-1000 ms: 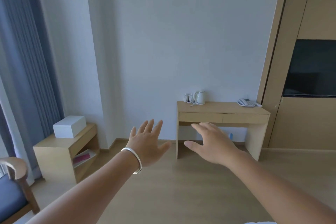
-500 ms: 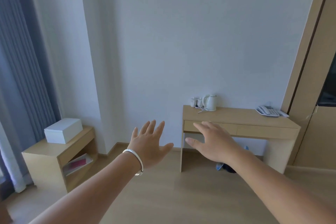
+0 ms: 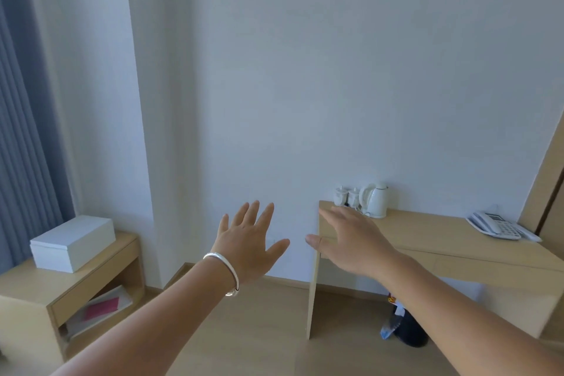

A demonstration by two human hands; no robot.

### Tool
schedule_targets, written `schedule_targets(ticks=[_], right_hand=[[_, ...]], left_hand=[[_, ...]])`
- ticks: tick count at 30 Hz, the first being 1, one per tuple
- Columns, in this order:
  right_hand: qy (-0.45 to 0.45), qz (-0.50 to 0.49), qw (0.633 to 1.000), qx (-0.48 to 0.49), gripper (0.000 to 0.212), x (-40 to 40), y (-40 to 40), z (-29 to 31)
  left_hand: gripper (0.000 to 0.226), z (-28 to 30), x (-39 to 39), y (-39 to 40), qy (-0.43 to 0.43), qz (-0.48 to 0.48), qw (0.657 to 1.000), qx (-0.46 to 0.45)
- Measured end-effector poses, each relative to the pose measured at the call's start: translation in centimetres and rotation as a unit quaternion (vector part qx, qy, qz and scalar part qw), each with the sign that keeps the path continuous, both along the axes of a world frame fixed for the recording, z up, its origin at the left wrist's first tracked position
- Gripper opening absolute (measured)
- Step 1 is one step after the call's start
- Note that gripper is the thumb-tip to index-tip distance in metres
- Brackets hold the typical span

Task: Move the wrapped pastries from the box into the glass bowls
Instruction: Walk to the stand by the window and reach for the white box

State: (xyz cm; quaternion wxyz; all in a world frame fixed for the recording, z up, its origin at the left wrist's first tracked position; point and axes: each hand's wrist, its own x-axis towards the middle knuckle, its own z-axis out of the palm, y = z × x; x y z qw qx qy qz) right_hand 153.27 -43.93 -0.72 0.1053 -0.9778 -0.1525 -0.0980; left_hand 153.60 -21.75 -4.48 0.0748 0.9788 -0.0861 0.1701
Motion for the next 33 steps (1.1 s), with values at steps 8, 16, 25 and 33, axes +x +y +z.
schedule_targets(ticks=[8,16,25,33], right_hand=[[0.017,0.075,0.997,-0.003,0.081,14.3,8.5,-1.3],[0.029,0.197,0.98,0.005,0.081,28.1,19.5,-3.6],[0.051,0.345,0.937,0.002,0.082,43.5,30.2,-4.7],[0.081,0.439,0.895,-0.011,0.08,51.2,40.5,-7.3]], left_hand=[[0.077,-0.5,9.6,8.1,0.029,0.079,0.996,-0.008],[0.078,-3.3,18.3,17.6,0.044,0.203,0.978,-0.017],[0.079,-6.6,27.8,27.0,0.048,0.359,0.931,-0.047],[0.078,-8.9,32.1,33.3,0.077,0.451,0.885,-0.091]])
